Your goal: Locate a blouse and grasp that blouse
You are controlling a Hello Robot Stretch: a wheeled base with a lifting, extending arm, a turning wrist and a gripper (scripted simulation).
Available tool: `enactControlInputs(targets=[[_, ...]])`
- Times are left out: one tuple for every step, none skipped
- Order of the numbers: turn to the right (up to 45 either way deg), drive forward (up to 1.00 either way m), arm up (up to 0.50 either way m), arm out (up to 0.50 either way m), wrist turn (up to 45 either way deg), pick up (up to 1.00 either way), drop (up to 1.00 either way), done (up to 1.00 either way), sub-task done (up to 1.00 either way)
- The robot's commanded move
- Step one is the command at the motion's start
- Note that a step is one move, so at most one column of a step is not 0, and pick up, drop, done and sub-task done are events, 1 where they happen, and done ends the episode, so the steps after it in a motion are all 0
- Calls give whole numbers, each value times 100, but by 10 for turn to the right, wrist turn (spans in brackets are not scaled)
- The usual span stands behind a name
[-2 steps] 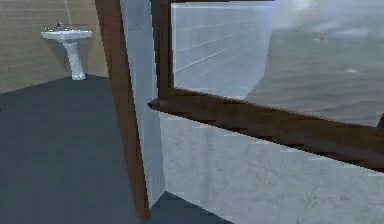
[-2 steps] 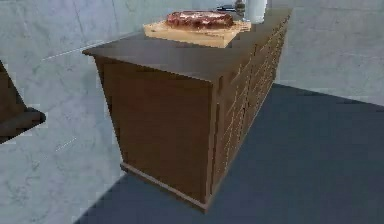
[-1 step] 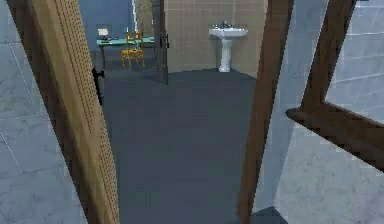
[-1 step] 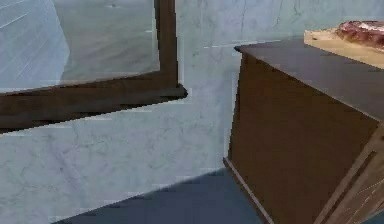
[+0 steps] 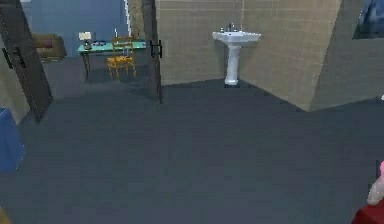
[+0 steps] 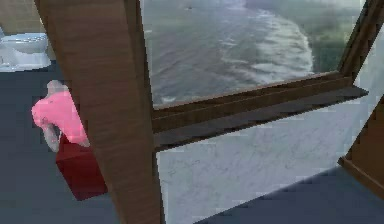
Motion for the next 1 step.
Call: enactControlInputs(targets=[[-150, 0, 0, 0, 0, 0, 0, 0, 0]])
